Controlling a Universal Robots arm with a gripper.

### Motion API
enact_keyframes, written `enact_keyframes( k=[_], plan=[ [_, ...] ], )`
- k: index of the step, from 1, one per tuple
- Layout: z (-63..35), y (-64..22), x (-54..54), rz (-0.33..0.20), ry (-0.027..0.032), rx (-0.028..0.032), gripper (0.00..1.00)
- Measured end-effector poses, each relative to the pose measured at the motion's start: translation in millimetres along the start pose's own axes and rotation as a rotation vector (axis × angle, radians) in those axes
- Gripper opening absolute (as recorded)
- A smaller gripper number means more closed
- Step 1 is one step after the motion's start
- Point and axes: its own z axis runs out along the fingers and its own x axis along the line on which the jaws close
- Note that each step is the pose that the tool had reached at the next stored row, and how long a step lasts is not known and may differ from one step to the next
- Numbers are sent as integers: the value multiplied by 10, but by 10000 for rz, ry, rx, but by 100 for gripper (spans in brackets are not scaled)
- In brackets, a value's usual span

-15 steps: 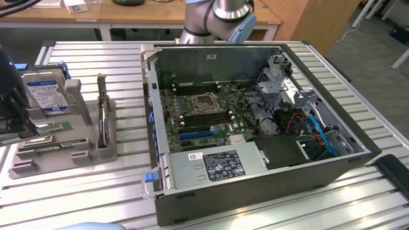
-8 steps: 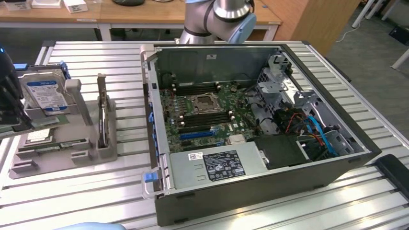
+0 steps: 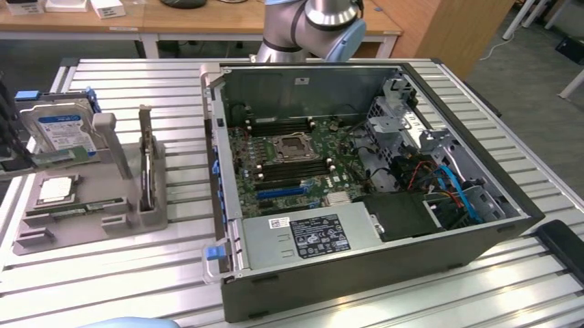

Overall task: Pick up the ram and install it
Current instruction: 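Pick up the ram and move it above insertion slot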

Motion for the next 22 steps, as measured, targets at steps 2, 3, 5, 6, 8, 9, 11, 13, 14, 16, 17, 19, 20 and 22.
enact_keyframes(
  k=[2,3,5,6,8,9,11,13,14,16,17,19,20,22],
  plan=[
    [-109,2,-3,0,1,0,13],
    [-148,3,-4,0,0,0,13],
    [-232,5,-7,0,0,-1,13],
    [-266,6,-7,0,0,0,13],
    [-336,7,-9,0,0,0,13],
    [-370,8,-10,0,1,0,13],
    [-440,9,-12,0,1,0,13],
    [-502,11,-14,0,0,0,13],
    [-530,12,-15,0,0,-1,13],
    [-573,12,-16,0,0,-1,13],
    [-577,12,-16,0,0,1,13],
    [-578,12,-15,-1,14,-1,13],
    [-578,12,-16,-1,17,-2,13],
    [-580,2,-16,0,20,-14,13]
  ],
)
